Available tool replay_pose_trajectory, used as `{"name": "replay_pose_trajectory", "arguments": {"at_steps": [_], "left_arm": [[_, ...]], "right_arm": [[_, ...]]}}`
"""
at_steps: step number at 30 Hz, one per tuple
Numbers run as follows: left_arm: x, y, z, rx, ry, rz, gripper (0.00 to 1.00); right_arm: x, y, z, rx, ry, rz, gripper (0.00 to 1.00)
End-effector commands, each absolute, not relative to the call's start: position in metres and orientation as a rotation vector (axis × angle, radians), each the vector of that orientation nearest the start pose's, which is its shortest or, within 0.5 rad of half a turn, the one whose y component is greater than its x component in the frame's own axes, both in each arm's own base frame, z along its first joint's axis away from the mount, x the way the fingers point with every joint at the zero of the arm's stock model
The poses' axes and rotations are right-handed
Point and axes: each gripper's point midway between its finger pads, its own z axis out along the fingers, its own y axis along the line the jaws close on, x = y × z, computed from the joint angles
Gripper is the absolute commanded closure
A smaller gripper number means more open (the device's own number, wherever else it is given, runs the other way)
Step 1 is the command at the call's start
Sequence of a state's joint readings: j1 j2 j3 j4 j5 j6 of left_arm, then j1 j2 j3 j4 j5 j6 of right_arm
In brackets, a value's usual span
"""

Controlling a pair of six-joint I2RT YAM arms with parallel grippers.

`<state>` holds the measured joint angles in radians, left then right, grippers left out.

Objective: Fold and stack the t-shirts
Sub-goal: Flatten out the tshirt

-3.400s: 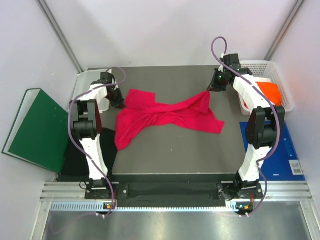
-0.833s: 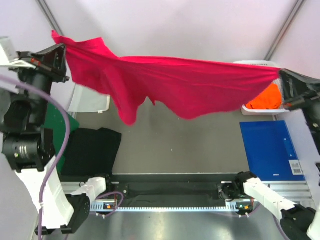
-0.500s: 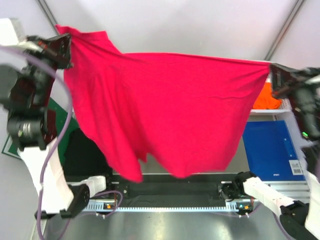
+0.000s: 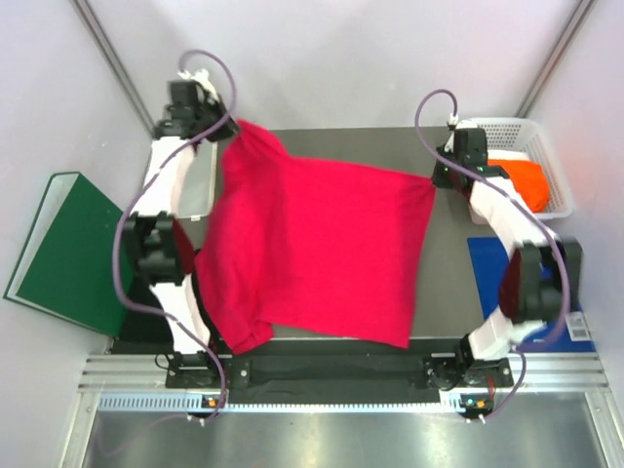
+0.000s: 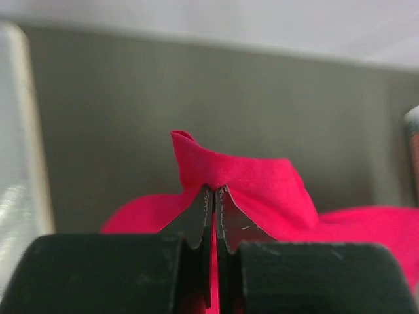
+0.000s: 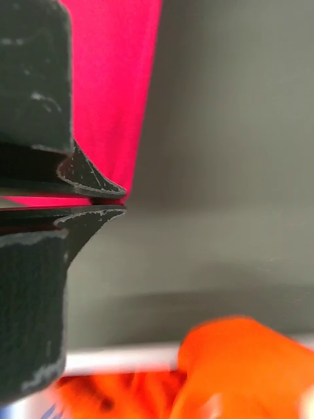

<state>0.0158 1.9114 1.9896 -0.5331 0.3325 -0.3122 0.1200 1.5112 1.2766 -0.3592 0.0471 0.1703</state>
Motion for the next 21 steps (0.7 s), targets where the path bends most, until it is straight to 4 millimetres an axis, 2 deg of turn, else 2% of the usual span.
{"name": "replay_pose_trajectory", "arguments": {"at_steps": [1, 2, 3, 5, 6, 7, 8, 9, 12, 13, 14, 18, 19, 21], "left_arm": [[0.565, -0.096, 0.242, -0.083, 2.149, -0.562, 1.0], [0.577, -0.099, 0.214, -0.106, 2.199, -0.558, 1.0], [0.582, -0.099, 0.201, -0.146, 2.226, -0.565, 1.0], [0.596, -0.096, 0.175, -0.188, 2.265, -0.546, 1.0], [0.601, -0.095, 0.169, -0.214, 2.273, -0.542, 1.0], [0.605, -0.094, 0.167, -0.228, 2.277, -0.537, 1.0], [0.612, -0.091, 0.163, -0.246, 2.278, -0.513, 1.0], [0.616, -0.09, 0.164, -0.272, 2.273, -0.518, 1.0], [0.628, -0.083, 0.178, -0.346, 2.212, -0.517, 1.0], [0.632, -0.079, 0.181, -0.372, 2.195, -0.512, 1.0], [0.636, -0.075, 0.185, -0.396, 2.171, -0.492, 1.0], [0.648, -0.061, 0.204, -0.47, 2.098, -0.474, 1.0], [0.651, -0.058, 0.212, -0.475, 2.075, -0.477, 1.0], [0.652, -0.059, 0.219, -0.464, 2.059, -0.516, 1.0]], "right_arm": [[0.499, 0.043, 0.188, 0.139, 2.21, 0.252, 1.0], [0.512, 0.041, 0.15, 0.148, 2.296, 0.237, 1.0], [0.531, 0.039, 0.161, 0.154, 2.267, 0.238, 1.0], [0.547, 0.038, 0.137, 0.17, 2.311, 0.246, 1.0], [0.559, 0.039, 0.15, 0.159, 2.277, 0.256, 1.0], [0.567, 0.039, 0.152, 0.154, 2.267, 0.255, 1.0], [0.571, 0.039, 0.137, 0.152, 2.304, 0.252, 1.0], [0.586, 0.038, 0.158, 0.143, 2.254, 0.243, 1.0], [0.607, 0.032, 0.159, 0.14, 2.268, 0.216, 1.0], [0.612, 0.03, 0.145, 0.154, 2.29, 0.219, 1.0], [0.618, 0.031, 0.155, 0.155, 2.267, 0.224, 1.0], [0.621, 0.033, 0.148, 0.198, 2.261, 0.245, 1.0], [0.621, 0.033, 0.153, 0.205, 2.249, 0.25, 1.0], [0.617, 0.033, 0.148, 0.225, 2.258, 0.258, 1.0]]}}
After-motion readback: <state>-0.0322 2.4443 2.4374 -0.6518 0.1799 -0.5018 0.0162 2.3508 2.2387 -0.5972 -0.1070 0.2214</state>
